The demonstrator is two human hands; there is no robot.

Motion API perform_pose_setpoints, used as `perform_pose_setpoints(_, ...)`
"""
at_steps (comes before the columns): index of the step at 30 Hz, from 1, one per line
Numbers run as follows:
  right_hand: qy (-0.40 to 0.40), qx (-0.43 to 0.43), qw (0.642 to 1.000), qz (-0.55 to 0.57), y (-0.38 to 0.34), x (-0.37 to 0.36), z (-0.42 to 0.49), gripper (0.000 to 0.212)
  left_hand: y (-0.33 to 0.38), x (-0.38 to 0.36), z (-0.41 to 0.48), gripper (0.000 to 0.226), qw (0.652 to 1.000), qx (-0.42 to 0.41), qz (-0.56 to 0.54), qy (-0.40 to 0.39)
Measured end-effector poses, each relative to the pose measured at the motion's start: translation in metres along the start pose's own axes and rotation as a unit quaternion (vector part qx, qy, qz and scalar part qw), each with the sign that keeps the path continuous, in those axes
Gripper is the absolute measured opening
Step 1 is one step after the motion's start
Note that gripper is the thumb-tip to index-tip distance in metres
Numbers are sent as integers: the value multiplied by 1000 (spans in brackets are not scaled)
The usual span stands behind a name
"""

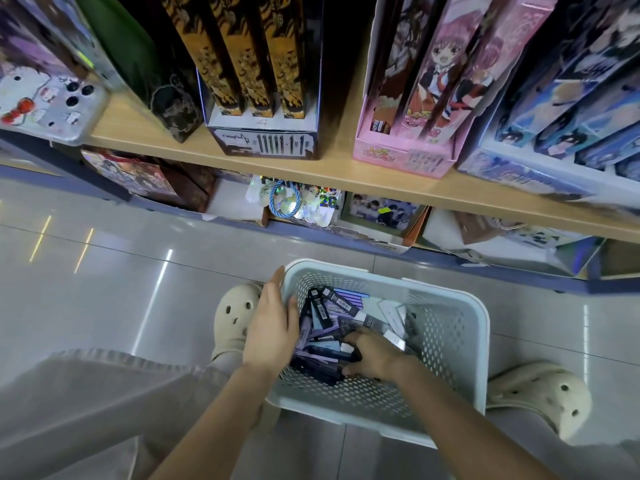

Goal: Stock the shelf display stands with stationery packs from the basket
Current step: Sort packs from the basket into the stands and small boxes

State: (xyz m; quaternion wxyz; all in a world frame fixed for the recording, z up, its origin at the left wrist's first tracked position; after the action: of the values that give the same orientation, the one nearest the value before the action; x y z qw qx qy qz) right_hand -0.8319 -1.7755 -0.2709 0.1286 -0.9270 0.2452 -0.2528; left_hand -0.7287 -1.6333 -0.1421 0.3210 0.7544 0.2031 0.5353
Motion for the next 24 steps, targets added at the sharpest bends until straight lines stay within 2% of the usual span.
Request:
perform_pose_setpoints(3,-34,-9,999,-25,2,-1,0,74,-1,-2,0,46,1000,-3,2,-7)
perform_pose_setpoints(6,-40,-21,999,21,6,-3,-1,72,-1,-2,-1,46,1000,-11,-3,-9)
perform_pose_setpoints(11,-33,-36,995,90,16,0,-5,50,5,4,-4,43,999,-42,-1,22)
perform_pose_setpoints(14,15,-25,989,147,20,7,-13,35,10,11,-10,38,994,-71,34,72)
perform_pose_setpoints(18,114,3,964,241,15,38,-33,32,28,13,-30,28,984,-127,47,116)
perform_pose_setpoints(20,140,18,950,278,6,53,-44,27,31,2,-37,23,989,-111,-2,95)
perform_pose_setpoints(22,150,34,925,346,-6,66,-56,21,32,-18,-40,23,991,-40,-124,26)
perform_pose_setpoints(24,141,48,891,430,-19,75,-69,14,38,-40,-44,15,964,52,-252,-69)
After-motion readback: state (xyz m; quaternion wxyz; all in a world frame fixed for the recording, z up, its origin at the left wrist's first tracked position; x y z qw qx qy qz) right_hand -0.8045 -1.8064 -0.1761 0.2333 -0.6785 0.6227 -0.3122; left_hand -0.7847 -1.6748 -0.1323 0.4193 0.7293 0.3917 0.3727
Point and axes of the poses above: each hand's wrist, its own z-axis towards the middle knuckle, its own x-axis out of the back of the hand, y = z × x, the point moved 8 cm from there along z, towards the middle knuckle, and after that the axes turned 6 degrees about -x, right-handed, at the moved point
